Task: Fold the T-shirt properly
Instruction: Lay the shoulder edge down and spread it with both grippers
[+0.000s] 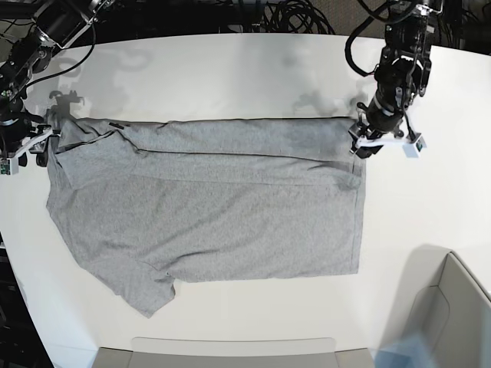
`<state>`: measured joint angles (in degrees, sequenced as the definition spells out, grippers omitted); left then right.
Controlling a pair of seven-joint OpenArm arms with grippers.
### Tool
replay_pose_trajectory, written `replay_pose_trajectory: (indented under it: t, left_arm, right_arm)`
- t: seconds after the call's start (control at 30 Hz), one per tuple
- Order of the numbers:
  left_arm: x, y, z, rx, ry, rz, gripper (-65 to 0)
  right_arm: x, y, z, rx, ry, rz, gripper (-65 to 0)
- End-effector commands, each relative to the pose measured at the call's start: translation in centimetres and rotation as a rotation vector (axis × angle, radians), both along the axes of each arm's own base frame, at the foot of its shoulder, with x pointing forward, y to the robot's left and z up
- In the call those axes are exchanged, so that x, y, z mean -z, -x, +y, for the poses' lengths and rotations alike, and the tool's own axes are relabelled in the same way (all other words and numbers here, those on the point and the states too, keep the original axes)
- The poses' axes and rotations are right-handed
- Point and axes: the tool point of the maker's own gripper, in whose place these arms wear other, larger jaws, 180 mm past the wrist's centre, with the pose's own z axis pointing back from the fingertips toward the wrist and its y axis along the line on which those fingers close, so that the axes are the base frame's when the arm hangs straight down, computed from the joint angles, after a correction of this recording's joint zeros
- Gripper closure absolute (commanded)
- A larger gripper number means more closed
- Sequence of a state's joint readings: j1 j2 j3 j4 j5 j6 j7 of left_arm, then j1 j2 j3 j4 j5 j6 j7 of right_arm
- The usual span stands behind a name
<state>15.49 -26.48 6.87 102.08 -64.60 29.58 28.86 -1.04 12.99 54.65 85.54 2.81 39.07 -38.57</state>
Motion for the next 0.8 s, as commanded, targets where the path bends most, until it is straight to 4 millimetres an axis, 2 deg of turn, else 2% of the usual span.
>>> replay_pose_trajectory:
  t: [0.0,0.17,0.27,0.33,0.4,0.57,0.77]
  left_arm:
    - [-0.7,-0.2,0.9,-0.004,-0.021,-0.005,-23.4]
    - [0.2,0.8,1.4,0.003,-0.033,0.026,-23.4]
    - [0.8,1.3,0.8,0.027,-0.003,0.069,-23.5]
    - [1.1,1.6,0.1,0.046,0.026,0.098,-23.5]
    - [0.7,0.8,-0.2,0.057,0.04,0.095,-23.5]
    - [2.6,1.0,1.5,0.031,-0.007,0.146,-23.5]
    - [3.0,1.4,0.7,0.044,0.022,0.172,-23.5]
  right_arm:
    - [-1.5,-0.3,-0.7,-0.012,0.025,-0.044,-29.6]
    - [-0.5,1.4,-1.6,0.024,0.013,-0.017,-29.6]
    - [0.8,1.8,-1.7,0.032,-0.017,0.009,-29.6]
    - [1.3,1.9,-1.7,0.035,-0.027,0.018,-29.6]
    - [1.5,2.0,-1.6,0.036,-0.033,0.022,-29.6]
    - [2.7,2.1,-1.4,0.04,-0.065,0.044,-29.6]
    - [3.6,2.4,-1.5,0.045,-0.084,0.065,-29.6]
